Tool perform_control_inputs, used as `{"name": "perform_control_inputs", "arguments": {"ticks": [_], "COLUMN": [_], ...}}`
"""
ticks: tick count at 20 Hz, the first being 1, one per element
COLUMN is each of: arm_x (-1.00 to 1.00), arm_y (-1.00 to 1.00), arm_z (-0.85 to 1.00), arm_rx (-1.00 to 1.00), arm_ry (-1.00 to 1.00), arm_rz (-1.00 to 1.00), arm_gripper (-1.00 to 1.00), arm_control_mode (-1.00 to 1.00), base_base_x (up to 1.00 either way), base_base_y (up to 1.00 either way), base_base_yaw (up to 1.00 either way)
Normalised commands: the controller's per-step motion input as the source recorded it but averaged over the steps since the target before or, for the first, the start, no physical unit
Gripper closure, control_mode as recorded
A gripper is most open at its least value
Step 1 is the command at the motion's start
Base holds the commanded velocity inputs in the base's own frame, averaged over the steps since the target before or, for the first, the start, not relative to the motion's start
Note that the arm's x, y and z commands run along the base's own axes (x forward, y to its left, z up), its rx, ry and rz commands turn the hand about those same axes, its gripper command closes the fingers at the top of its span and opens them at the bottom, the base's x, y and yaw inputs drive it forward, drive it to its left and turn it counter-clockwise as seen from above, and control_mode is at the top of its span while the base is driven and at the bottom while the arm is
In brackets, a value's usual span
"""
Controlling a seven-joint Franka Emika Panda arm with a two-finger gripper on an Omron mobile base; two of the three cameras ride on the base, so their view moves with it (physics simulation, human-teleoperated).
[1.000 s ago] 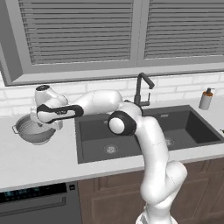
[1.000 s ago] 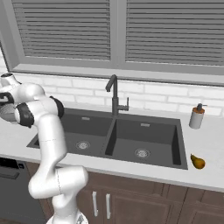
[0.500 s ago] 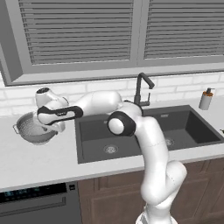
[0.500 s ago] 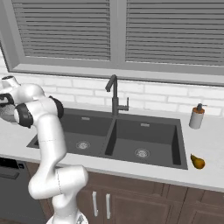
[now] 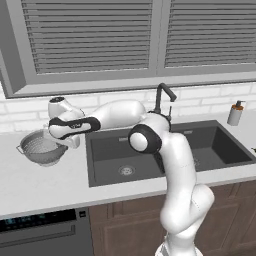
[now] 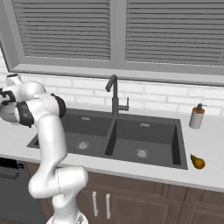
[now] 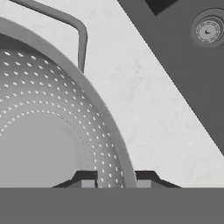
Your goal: Put the colander in the sink, put the pear in the colander, and turn on the sink faucet and pour water over the colander.
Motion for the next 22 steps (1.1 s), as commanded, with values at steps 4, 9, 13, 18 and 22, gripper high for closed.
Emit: {"name": "perform_control_inputs", "arguments": {"ticks": [4, 9, 13, 18, 22], "arm_x": [-0.26, -0.45, -0.55, -0.52, -0.46], "arm_y": [-0.55, -0.65, -0.73, -0.78, -0.84], "arm_z": [0.45, 0.58, 0.45, 0.27, 0.10], "arm_rx": [0.11, 0.11, 0.09, 0.06, 0.03], "arm_ry": [0.00, -0.02, -0.07, -0.04, 0.00], "arm_rz": [-0.02, -0.02, -0.04, -0.06, -0.08], "arm_gripper": [1.00, 1.00, 1.00, 1.00, 1.00], "arm_control_mode": [-1.00, -1.00, -1.00, -1.00, -1.00], "base_base_x": [0.00, 0.00, 0.00, 0.00, 0.00], "base_base_y": [0.00, 0.00, 0.00, 0.00, 0.00], "base_base_yaw": [0.00, 0.00, 0.00, 0.00, 0.00]}}
